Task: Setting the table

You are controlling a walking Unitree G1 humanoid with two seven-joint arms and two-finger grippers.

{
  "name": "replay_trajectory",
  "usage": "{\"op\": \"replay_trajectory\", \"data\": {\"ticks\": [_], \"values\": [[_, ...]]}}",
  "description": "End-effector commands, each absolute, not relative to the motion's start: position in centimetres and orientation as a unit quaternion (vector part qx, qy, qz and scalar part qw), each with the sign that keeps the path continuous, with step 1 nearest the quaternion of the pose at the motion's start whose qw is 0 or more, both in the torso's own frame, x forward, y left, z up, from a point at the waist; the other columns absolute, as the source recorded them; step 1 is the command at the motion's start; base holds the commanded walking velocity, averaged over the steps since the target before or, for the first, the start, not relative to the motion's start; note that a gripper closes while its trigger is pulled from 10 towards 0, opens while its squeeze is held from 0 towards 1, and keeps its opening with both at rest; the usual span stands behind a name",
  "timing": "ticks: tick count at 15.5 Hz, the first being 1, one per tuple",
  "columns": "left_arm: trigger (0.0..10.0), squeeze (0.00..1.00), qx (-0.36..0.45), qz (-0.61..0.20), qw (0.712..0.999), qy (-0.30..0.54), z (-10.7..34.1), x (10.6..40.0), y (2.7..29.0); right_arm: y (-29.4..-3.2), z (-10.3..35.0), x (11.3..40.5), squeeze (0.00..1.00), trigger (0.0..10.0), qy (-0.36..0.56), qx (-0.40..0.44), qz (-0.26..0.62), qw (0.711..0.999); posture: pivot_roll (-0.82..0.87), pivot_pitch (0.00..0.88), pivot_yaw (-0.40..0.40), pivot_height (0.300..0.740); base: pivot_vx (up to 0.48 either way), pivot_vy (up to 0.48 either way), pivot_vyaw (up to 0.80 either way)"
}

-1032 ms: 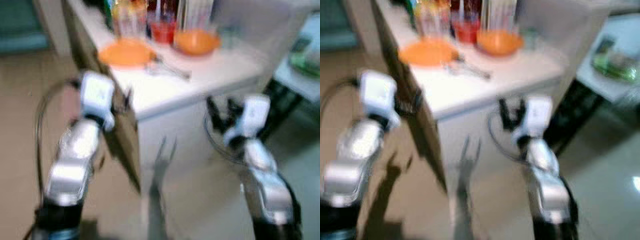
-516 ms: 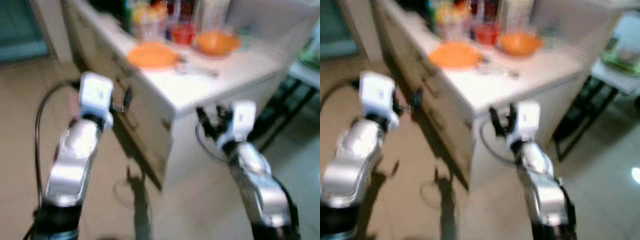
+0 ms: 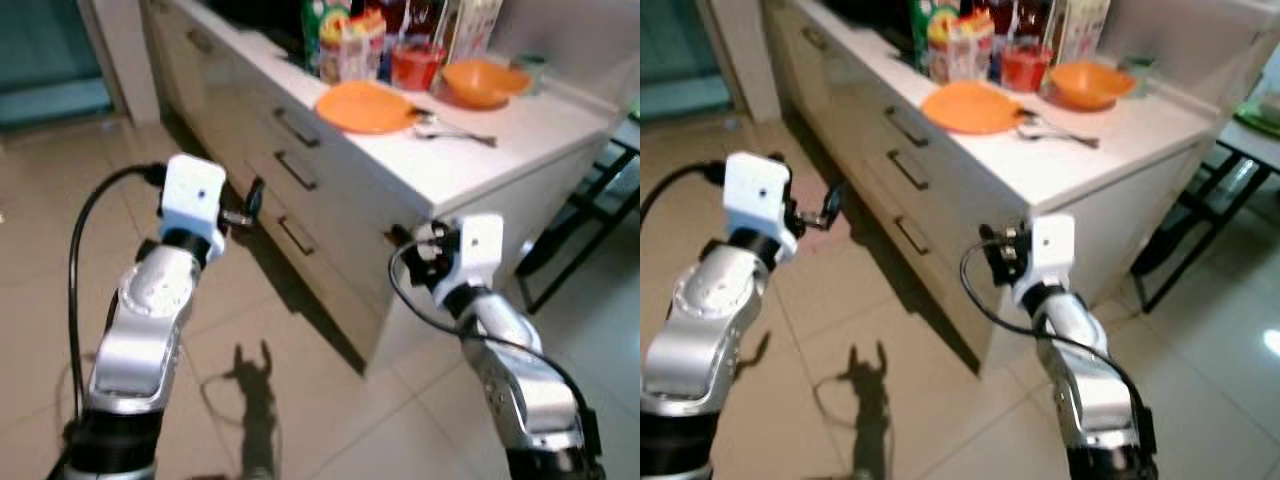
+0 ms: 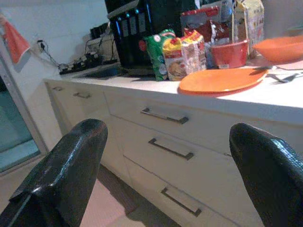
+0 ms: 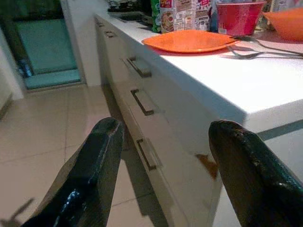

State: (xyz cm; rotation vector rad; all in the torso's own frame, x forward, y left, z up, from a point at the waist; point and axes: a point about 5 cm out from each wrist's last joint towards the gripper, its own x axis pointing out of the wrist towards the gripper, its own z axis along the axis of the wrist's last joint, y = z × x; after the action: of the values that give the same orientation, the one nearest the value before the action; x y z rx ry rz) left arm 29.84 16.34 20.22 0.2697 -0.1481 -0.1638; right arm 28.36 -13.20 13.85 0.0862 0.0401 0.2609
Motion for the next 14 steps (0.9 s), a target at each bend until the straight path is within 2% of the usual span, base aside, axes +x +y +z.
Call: {"op": "replay_trajectory", "data": {"ticks": [1, 3, 6, 13, 14], "values": [[10.0, 0.0, 0.141, -0.088, 0.983, -0.078, 20.4, 29.7, 16.5, -12.9, 14.3, 28.5, 0.0, 10.0, 0.015, 0.039, 0.131, 0.99, 0.05, 0.0, -0.051, 0.74, 0.0, 0.48, 0.0], [10.0, 0.0, 0.182, -0.102, 0.974, -0.084, 20.2, 29.4, 16.1, -13.0, 14.3, 28.6, 0.0, 10.0, 0.014, 0.039, 0.128, 0.991, 0.05, 0.0, -0.05, 0.74, 0.0, -0.24, 0.0], [10.0, 0.0, 0.171, -0.094, 0.977, -0.081, 19.9, 29.5, 16.1, -13.1, 14.5, 28.6, 0.0, 10.0, 0.008, 0.038, 0.123, 0.992, 0.05, 0.0, -0.048, 0.74, 0.0, -0.43, 0.0], [10.0, 0.0, 0.147, -0.074, 0.984, -0.073, 19.5, 29.6, 16.8, -13.2, 16.0, 28.9, 0.0, 10.0, -0.032, 0.055, 0.119, 0.991, 0.05, 0.0, -0.047, 0.74, 0.0, 0.0, 0.0], [10.0, 0.0, 0.143, -0.075, 0.984, -0.075, 19.5, 29.6, 16.8, -13.2, 16.0, 29.0, 0.0, 10.0, -0.03, 0.063, 0.116, 0.991, 0.05, 0.0, -0.047, 0.74, 0.307, 0.0, 0.0]]}}
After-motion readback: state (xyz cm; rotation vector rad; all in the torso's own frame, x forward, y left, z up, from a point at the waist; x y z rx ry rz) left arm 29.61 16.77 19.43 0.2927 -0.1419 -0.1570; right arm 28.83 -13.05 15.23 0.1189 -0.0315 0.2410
